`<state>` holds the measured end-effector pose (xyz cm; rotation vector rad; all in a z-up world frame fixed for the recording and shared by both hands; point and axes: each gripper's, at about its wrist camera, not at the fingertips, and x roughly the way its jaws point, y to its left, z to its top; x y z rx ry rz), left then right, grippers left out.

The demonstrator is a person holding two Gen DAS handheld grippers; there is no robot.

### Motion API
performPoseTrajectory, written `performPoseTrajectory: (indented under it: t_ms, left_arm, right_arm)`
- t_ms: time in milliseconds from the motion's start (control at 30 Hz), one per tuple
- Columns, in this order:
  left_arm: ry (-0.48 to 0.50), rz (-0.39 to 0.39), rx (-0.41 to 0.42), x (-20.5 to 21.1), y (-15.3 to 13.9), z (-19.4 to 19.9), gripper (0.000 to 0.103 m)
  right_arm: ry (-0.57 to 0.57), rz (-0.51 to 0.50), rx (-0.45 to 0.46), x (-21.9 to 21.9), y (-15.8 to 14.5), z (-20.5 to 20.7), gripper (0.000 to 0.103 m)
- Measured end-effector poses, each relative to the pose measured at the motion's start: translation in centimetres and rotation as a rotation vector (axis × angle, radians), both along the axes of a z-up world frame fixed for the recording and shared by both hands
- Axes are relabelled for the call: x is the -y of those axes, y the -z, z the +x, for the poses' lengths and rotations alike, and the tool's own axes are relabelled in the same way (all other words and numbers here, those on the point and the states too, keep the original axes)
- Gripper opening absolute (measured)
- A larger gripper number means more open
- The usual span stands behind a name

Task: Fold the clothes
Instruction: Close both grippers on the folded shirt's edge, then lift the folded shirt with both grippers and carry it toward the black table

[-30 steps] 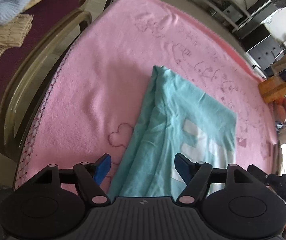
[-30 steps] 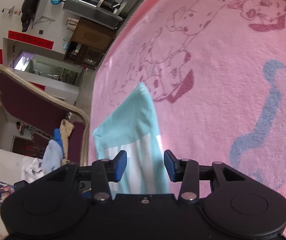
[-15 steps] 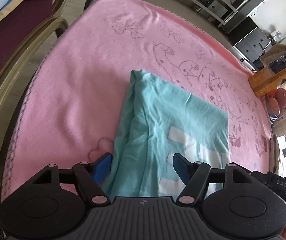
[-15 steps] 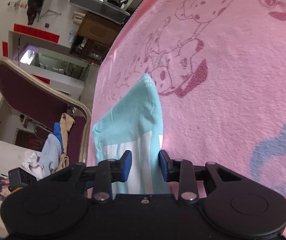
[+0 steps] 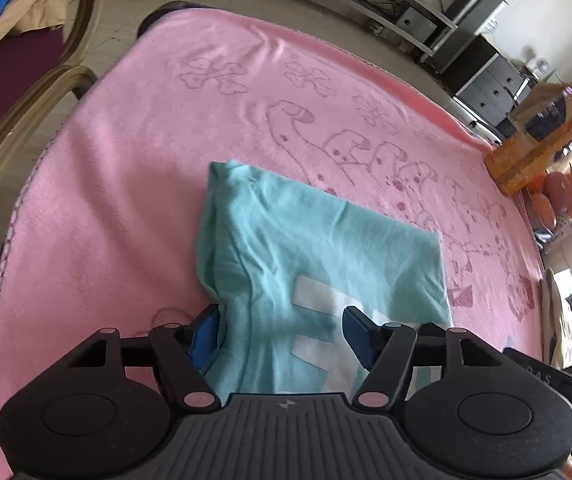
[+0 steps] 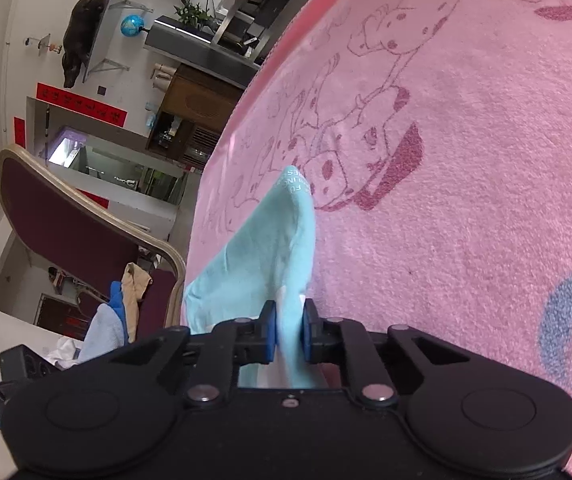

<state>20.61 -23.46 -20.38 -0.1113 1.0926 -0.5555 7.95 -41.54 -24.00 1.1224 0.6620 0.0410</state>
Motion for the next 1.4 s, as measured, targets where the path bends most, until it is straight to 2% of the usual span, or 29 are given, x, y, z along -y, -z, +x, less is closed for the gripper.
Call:
performPoseTrajectory:
  t_ms: [67, 133, 200, 267, 400, 500, 700, 867, 967, 1133, 1300, 1400]
  left_arm:
    - [0.001, 0.04, 0.029, 0.4, -0.1, -0.4, 0.043]
    - [-0.014, 0.099, 0.069, 0.8, -0.2, -0.9, 0.032]
    - [-0.01, 0.142, 0.117, 1.4, -0.4, -1.7, 0.028]
    - [-0.006, 0.185, 0.165, 2.1, -0.5, -2.5, 0.016]
    - [0.009, 0.263, 0.286, 3.4, -1.1, -5.1, 0.012]
    - [0.016, 0.224, 0.357, 3.8, -2.9, -8.0, 0.012]
    - [0.03, 0.136, 0.497, 4.4, -6.4, -13.8, 0.012]
    - [0.042, 0.062, 0.612, 5.0, -9.3, -18.7, 0.012]
    - [0.05, 0.017, 0.681, 5.3, -11.1, -21.6, 0.012]
    - [0.169, -0.042, 0.705, 10.1, -12.9, -26.2, 0.012]
    - [0.333, -0.058, 0.706, 16.0, -13.2, -28.6, 0.013]
    - [0.378, -0.085, 0.684, 19.1, -13.0, -28.8, 0.013]
  right_arm:
    - [0.0, 0.008, -0.005, 0.2, 0.1, 0.0, 0.008]
    - [-0.004, 0.007, -0.008, 0.3, 0.2, 0.1, 0.006]
    - [-0.015, -0.018, -0.01, 0.0, -0.1, 0.2, 0.006]
    - [-0.026, -0.069, -0.012, -0.4, -0.6, 0.3, 0.006]
    - [-0.043, -0.218, -0.016, -2.0, -2.4, 0.3, 0.006]
    - [-0.047, -0.26, 0.034, -2.7, -4.4, -0.9, 0.006]
    - [-0.074, -0.366, 0.152, -3.3, -10.3, -5.6, 0.006]
    - [-0.041, -0.451, 0.254, -2.6, -15.0, -10.8, 0.006]
    - [0.002, -0.501, 0.286, -0.8, -17.2, -14.1, 0.006]
    - [0.119, -0.614, 0.303, 3.6, -19.5, -20.0, 0.006]
    - [0.271, -0.631, 0.281, 9.4, -19.9, -25.4, 0.006]
    - [0.348, -0.628, 0.255, 12.6, -19.0, -27.7, 0.006]
